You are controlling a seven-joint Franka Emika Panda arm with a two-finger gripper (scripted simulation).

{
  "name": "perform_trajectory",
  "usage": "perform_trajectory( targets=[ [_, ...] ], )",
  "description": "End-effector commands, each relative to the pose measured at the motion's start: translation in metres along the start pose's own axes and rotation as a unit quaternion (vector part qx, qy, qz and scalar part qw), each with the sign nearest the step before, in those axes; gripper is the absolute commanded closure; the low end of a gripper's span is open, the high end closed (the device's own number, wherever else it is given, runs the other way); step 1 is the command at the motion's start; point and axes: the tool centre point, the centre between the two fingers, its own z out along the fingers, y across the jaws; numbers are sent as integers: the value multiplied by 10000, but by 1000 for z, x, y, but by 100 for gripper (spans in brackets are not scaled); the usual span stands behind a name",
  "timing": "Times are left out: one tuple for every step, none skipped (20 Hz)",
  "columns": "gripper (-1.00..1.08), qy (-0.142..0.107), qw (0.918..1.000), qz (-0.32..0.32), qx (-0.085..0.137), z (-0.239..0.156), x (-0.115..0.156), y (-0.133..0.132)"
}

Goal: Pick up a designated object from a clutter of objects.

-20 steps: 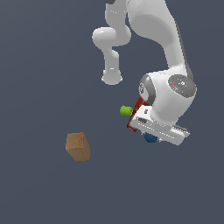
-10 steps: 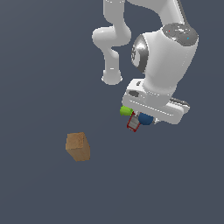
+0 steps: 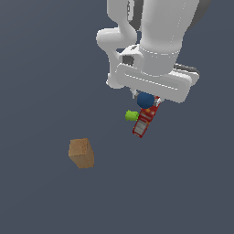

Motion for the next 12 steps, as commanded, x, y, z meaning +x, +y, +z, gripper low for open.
perform_trajectory(
  targets=[
    [108,-3,10000,-2,-1,-19,-1,9],
    [108,-3,10000,-2,-1,-25,-1,12],
    [108,-3,10000,-2,-1,-31,-1,14],
    [108,-3,10000,-2,-1,-35,-1,17],
    [108,-3,10000,-2,-1,-40,0,18],
    [108,-3,10000,-2,-1,-43,0,20],
    [108,-3,10000,-2,-1,-47,0,22],
    [108,0,10000,-1,-3,-49,0,23],
    [108,0,10000,-1,-3,-51,0,24],
    [108,0,10000,-1,-3,-53,0,24],
    [108,0,10000,-1,-3,-54,0,25],
    [108,0,10000,-1,-3,-54,0,25]
  ],
)
